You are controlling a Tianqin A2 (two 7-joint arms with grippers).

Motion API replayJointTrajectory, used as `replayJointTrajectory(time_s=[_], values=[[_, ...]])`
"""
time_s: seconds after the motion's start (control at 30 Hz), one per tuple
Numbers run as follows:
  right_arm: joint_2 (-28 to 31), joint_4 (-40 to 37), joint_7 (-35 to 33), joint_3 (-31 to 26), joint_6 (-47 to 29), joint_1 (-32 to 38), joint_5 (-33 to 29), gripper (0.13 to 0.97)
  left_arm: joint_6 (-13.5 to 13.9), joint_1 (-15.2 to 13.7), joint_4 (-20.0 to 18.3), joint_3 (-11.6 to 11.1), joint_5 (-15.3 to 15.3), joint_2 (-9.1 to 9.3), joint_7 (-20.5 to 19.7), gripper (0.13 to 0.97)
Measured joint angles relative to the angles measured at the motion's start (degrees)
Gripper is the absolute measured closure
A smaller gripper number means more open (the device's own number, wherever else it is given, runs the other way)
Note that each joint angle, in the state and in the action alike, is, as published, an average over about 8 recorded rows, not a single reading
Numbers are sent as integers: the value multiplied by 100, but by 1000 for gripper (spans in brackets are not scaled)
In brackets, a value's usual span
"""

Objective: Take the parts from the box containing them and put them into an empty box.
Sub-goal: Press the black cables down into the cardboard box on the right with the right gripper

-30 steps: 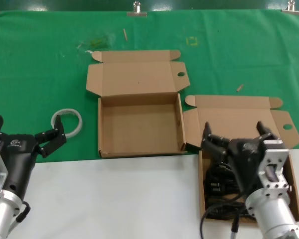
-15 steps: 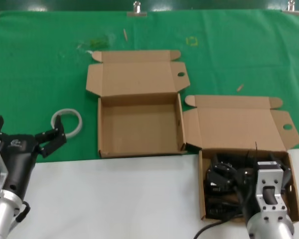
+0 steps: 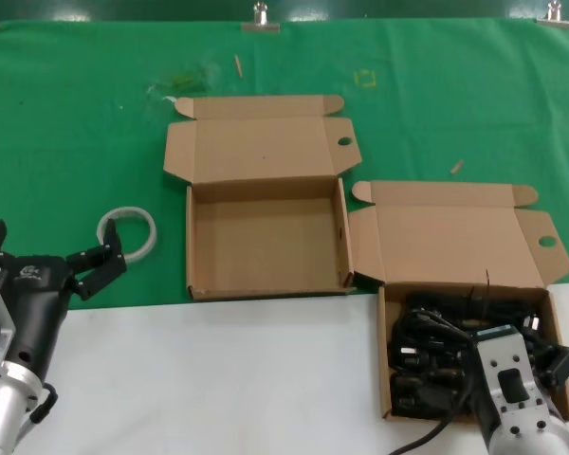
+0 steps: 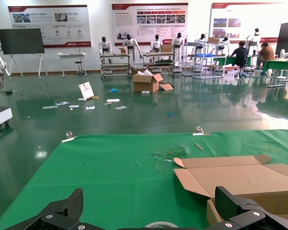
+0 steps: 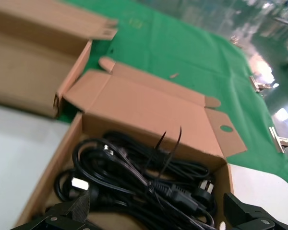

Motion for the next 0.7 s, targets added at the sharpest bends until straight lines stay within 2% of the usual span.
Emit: replayJointTrajectory(time_s=[0.27, 0.47, 0.7], values=[[0, -36, -1273, 184, 432, 259, 533, 129, 0, 0, 0, 0, 0, 0, 0, 132], [-1, -133, -2296, 449, 733, 446, 626, 129, 0, 0, 0, 0, 0, 0, 0, 132], [-8, -355, -3589, 1027, 811, 571, 649, 129, 0, 0, 0, 0, 0, 0, 0, 132]])
